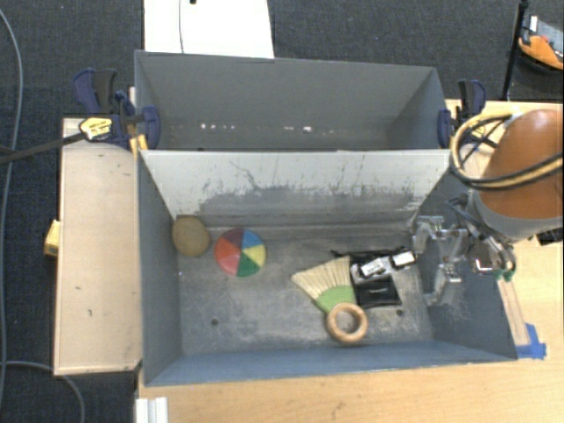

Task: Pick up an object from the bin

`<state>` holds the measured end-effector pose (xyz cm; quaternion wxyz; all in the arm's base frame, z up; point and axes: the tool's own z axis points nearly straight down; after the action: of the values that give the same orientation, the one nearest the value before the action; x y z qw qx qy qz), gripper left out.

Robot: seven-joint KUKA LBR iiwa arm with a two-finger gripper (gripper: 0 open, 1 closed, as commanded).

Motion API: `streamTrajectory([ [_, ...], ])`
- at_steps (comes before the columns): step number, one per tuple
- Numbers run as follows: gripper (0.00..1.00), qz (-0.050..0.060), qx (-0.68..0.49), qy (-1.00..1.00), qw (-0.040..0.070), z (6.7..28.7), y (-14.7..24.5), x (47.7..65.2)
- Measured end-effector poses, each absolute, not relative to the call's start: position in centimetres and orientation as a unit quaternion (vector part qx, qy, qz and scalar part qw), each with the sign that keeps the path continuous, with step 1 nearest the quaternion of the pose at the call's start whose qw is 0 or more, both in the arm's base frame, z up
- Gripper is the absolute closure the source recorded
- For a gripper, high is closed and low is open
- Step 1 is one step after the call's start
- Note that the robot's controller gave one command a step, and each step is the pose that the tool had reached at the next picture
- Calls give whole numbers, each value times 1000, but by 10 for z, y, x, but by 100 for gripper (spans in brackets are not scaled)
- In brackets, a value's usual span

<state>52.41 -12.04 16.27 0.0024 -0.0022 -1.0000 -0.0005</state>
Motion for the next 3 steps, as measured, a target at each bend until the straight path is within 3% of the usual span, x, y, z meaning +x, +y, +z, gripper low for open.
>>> streamTrajectory([
  [1, 0, 0, 0, -1000, -1, 167, -120, 526],
  [2, 0, 0, 51, -999, -2, 121, -106, 546],
  [3, 0, -1, 91, -996, 1, 108, -95, 556],
])
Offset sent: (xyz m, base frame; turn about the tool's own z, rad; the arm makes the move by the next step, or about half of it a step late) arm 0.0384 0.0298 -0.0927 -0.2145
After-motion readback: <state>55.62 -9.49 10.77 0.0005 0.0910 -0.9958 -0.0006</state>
